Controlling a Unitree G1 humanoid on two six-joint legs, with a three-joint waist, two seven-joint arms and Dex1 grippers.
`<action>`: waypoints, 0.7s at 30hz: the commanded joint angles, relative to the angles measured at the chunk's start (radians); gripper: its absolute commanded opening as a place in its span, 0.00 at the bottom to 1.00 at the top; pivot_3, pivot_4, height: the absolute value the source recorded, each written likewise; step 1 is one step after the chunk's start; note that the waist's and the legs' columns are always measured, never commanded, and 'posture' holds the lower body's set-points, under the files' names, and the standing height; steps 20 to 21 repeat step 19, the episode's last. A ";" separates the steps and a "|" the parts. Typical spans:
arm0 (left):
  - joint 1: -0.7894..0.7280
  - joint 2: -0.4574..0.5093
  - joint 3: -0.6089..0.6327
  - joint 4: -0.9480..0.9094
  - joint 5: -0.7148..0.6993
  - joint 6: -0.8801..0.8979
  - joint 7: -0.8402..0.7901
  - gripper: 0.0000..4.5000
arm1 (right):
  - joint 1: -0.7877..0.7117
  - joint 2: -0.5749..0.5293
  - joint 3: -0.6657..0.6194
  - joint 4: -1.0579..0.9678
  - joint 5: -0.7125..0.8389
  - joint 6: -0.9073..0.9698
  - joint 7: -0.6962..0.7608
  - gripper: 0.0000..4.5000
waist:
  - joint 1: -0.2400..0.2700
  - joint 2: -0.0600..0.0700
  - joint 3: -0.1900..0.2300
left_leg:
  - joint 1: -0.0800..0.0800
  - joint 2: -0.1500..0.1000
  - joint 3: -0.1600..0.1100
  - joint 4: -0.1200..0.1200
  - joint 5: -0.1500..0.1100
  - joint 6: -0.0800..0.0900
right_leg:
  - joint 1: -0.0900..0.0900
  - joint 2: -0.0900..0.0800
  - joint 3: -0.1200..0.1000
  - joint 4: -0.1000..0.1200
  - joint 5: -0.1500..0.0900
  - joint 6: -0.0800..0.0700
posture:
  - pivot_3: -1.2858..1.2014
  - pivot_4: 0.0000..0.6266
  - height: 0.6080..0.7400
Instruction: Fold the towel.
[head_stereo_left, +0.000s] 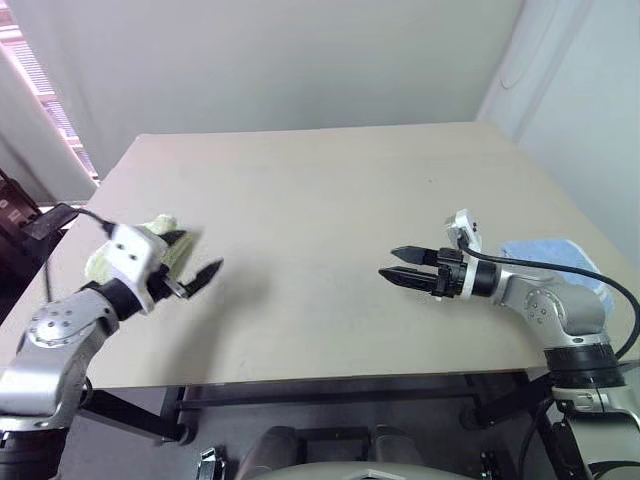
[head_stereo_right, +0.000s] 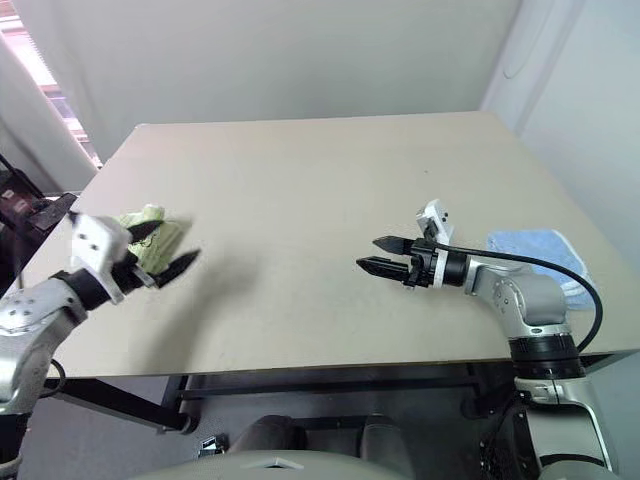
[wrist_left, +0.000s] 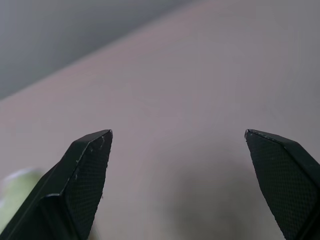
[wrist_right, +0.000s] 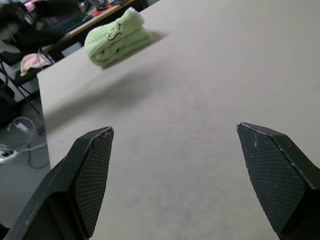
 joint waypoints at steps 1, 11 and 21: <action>-0.076 0.004 -0.024 0.047 -0.034 -0.053 -0.142 0.99 | 0.004 -0.018 -0.006 -0.029 -0.050 -0.108 0.008 0.92 | 0.002 0.000 0.000 | 0.000 0.000 0.000 0.000 0.000 0.000 | 0.000 0.000 0.000 0.000 0.000 0.000 | 0.52 0.00 1.00; -0.095 -0.028 -0.087 0.125 -0.066 -0.100 -0.396 0.99 | 0.159 -0.005 -0.049 -0.153 -0.071 -0.360 0.051 0.92 | 0.000 0.000 0.000 | 0.001 0.000 0.000 0.002 -0.001 0.002 | 0.001 0.000 0.002 0.001 0.000 0.002 | 0.52 0.00 1.00; -0.065 -0.048 -0.107 0.093 -0.049 -0.108 -0.414 0.99 | 0.172 -0.009 -0.045 -0.182 -0.037 -0.311 0.041 0.92 | 0.003 0.000 0.000 | 0.004 0.002 0.000 0.004 -0.001 0.002 | 0.004 0.001 0.003 0.001 -0.002 0.007 | 0.52 0.00 1.00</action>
